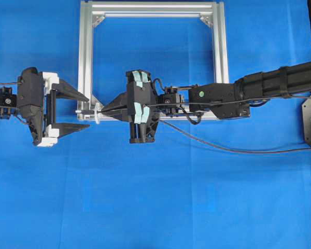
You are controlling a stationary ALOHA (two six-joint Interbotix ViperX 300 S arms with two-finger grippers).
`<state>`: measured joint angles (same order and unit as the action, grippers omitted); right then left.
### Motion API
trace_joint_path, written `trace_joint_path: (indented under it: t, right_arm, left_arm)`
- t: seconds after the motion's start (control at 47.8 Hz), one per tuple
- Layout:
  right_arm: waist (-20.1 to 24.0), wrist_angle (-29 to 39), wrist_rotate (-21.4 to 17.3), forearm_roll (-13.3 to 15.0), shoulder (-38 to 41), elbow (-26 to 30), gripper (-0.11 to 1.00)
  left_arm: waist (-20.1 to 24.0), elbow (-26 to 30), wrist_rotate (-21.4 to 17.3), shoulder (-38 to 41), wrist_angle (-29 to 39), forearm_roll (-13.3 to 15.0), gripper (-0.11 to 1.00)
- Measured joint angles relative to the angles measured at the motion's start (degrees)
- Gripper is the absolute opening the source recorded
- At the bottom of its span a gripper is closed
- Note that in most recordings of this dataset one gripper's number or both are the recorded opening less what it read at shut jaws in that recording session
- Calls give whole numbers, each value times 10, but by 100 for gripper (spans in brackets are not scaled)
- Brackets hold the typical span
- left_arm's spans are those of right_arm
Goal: Insert the wire through the string loop located on the left side.
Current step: 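Move the left gripper to the plug and grasp it beyond the loop, then open the right gripper and pull the plug leftward with the left gripper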
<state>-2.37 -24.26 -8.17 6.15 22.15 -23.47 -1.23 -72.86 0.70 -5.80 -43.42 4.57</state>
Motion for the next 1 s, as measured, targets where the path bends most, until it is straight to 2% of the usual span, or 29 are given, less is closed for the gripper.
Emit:
trace_joint_path:
  t: [0.063,0.188,0.251,0.816,0.9,0.984,1.005]
  right_arm:
    - [0,0,0,0,0,1,0]
    - [0,0,0,0,0,0,0]
    - [-1,0,0,1,0,0,0]
    - [-1,-2,0,1,0,1,1]
    - [-1,-2,-1,0,0,1,11]
    - [0,-2,-4,1,0,1,31]
    - [1,-2,-4,0,-1,1,39]
  left_arm:
    - [1,1,-4,0,7,1,55]
    - [8,6,-5,1,24,0,17]
    - [11,7,-10,1,25,-2,8]
    - [16,4,-8,1,28,-3,8]
    - [17,4,-8,1,28,-3,8]
    - [18,3,-7,1,28,-2,8]
    - [18,3,-7,1,28,-2,8]
